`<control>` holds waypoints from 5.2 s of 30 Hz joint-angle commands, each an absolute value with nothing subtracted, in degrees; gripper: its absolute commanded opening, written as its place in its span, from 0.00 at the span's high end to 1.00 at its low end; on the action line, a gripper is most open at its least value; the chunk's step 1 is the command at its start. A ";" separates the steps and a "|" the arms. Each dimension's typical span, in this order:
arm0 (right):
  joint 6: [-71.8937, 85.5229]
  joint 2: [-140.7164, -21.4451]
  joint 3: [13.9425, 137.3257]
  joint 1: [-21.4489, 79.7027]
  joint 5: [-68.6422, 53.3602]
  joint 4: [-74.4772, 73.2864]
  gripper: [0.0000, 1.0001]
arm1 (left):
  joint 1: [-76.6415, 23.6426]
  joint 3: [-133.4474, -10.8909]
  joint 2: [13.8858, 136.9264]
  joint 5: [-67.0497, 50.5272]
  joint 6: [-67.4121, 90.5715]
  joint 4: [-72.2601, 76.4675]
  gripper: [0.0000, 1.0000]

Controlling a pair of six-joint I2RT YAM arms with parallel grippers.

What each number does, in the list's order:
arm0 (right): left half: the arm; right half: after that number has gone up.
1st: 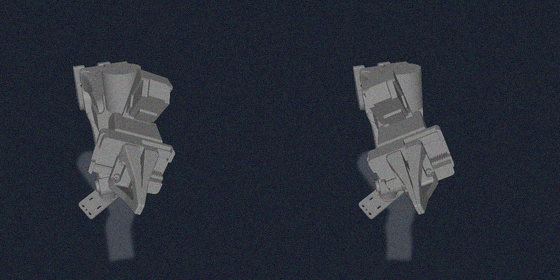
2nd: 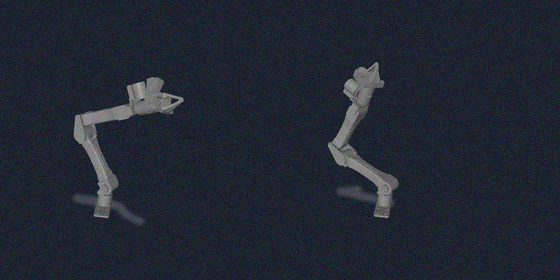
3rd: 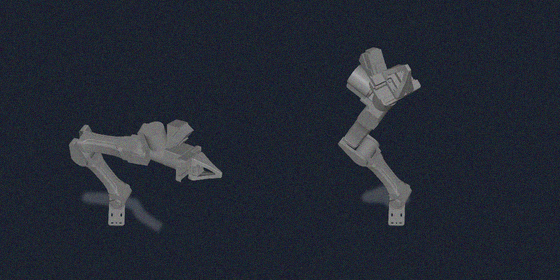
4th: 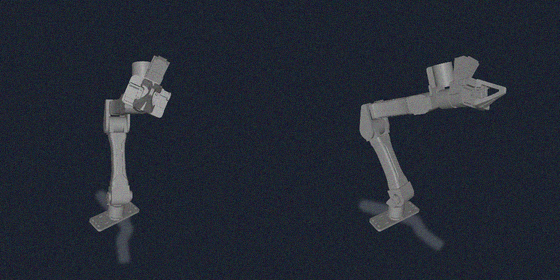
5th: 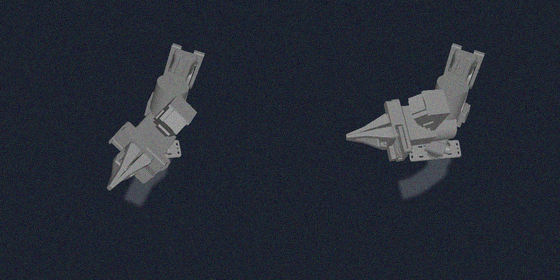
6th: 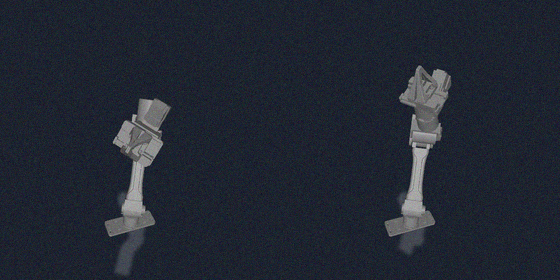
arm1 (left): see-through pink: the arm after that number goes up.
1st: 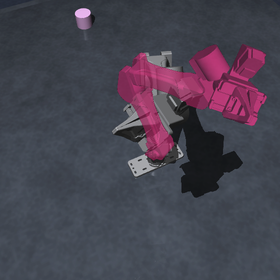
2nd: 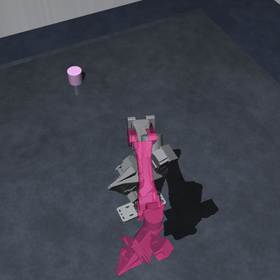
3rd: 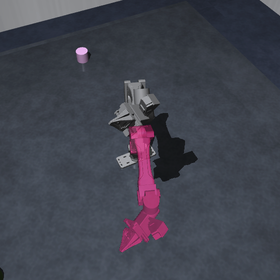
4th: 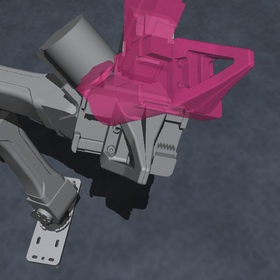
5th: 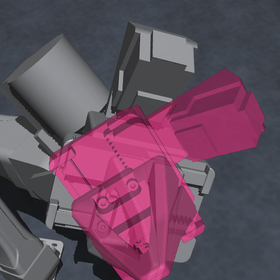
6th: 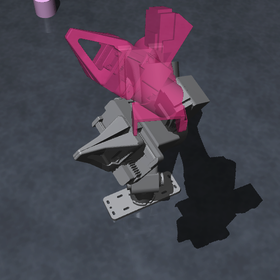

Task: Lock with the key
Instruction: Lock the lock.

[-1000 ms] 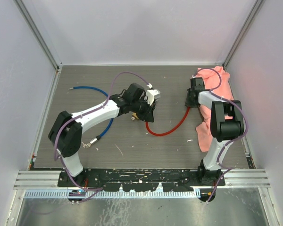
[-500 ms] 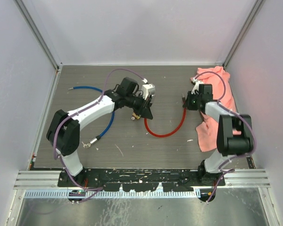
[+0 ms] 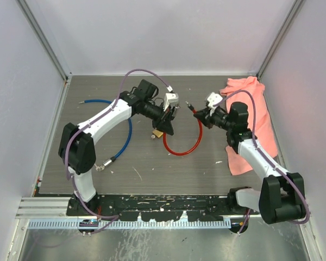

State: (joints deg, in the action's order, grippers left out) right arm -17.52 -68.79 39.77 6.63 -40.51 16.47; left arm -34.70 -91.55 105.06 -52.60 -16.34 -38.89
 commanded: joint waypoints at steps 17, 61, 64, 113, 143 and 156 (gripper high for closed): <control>-39.22 -64.42 40.90 16.05 -45.48 9.82 0.99 | -29.71 -98.38 110.05 -71.13 -28.17 -51.10 1.00; -36.04 -61.31 46.91 19.63 -44.53 4.96 0.99 | -29.89 -108.06 115.15 -80.45 -49.13 -79.24 1.00; -35.35 -61.35 47.86 19.68 -45.07 4.83 0.99 | -29.88 -109.01 116.04 -81.31 -53.73 -83.65 1.00; -41.35 -58.32 52.83 19.35 -48.12 -7.34 0.99 | -31.59 -113.53 115.07 -84.24 -67.33 -101.76 1.00; -48.45 -56.89 57.44 21.02 -52.91 -13.90 0.99 | -35.47 -107.02 110.36 -87.51 -67.91 -101.69 1.00; -51.90 -54.59 57.51 21.09 -52.49 -18.21 0.99 | -34.88 -105.69 108.74 -89.02 -67.48 -101.69 1.00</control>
